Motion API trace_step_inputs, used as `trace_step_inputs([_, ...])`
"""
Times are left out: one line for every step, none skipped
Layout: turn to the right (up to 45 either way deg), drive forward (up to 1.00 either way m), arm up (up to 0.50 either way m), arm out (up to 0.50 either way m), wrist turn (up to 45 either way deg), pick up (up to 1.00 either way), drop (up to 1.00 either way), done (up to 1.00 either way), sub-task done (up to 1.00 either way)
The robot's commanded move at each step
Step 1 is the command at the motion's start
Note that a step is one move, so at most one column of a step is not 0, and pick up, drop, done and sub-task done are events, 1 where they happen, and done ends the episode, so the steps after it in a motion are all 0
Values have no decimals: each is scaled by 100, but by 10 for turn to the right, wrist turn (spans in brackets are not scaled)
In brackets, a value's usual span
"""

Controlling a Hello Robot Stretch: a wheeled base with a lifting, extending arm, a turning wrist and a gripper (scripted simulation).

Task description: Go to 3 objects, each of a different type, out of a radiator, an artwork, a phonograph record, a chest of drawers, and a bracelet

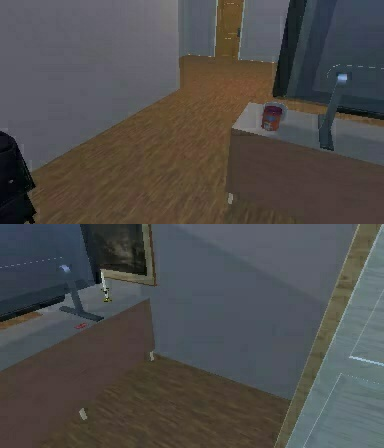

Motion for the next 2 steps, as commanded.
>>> trace_step_inputs([0, 5, 0, 0, 0, 0, 0, 0, 0])
trace_step_inputs([-210, 0, 0, 0, 0, 0, 0, 0, 0])
